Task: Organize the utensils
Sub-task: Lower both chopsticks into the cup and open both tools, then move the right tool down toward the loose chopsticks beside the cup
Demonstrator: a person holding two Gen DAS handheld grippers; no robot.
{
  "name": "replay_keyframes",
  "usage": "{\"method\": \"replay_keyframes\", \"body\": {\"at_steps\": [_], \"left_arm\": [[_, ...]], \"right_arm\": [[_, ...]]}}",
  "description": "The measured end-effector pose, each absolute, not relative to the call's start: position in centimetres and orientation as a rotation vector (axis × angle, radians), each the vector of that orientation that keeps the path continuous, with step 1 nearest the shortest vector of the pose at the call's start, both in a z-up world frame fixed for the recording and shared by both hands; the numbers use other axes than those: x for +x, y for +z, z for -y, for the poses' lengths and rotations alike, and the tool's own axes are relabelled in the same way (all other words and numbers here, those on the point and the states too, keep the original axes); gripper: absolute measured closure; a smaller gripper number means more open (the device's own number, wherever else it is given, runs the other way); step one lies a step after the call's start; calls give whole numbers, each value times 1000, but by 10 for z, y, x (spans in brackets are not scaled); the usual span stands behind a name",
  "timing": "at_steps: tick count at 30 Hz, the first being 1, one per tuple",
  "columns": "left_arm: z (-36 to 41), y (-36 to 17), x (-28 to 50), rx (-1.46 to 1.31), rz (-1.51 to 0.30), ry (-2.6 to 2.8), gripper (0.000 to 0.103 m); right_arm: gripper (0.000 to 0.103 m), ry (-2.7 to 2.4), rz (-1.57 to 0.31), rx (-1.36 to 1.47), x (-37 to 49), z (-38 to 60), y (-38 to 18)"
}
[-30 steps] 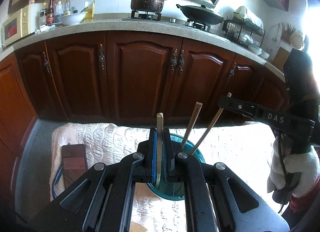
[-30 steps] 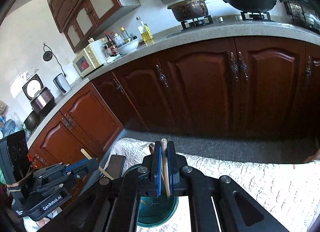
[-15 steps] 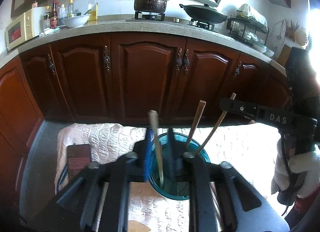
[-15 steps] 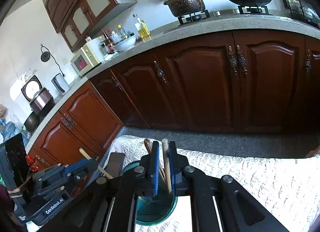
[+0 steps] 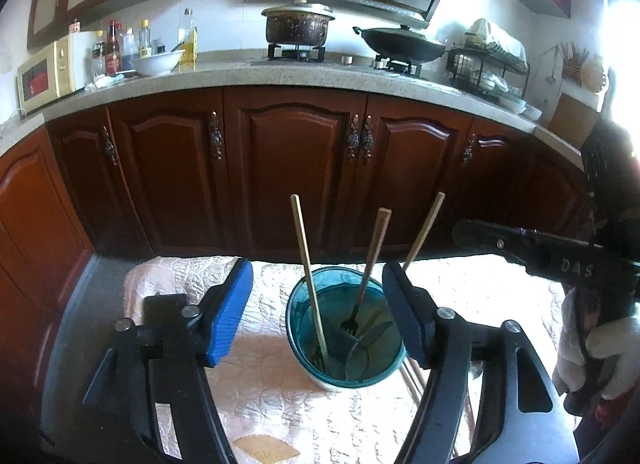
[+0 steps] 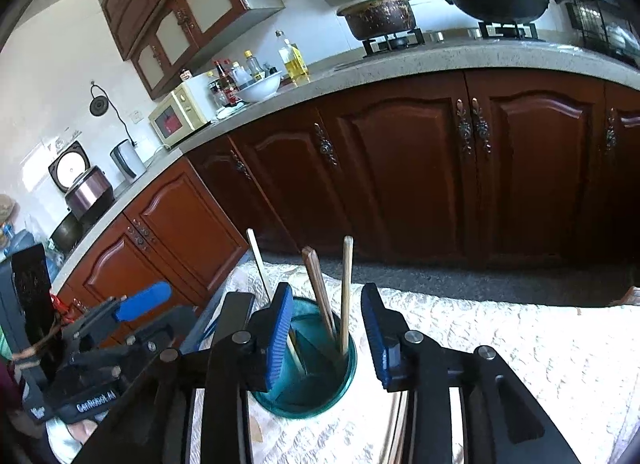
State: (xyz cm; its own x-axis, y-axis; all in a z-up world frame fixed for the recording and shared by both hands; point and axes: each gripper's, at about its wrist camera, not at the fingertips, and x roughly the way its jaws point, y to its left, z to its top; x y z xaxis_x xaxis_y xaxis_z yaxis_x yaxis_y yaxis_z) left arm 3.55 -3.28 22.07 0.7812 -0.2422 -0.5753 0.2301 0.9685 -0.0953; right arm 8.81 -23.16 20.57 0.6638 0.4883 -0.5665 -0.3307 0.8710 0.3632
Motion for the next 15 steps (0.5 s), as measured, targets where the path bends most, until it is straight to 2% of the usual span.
{"method": "replay_keyframes", "body": {"at_steps": [15], "left_arm": [[46,201,-3,-33,-660,-262,34]], "right_arm": [[63,380,-762,225,28,256,169]]}}
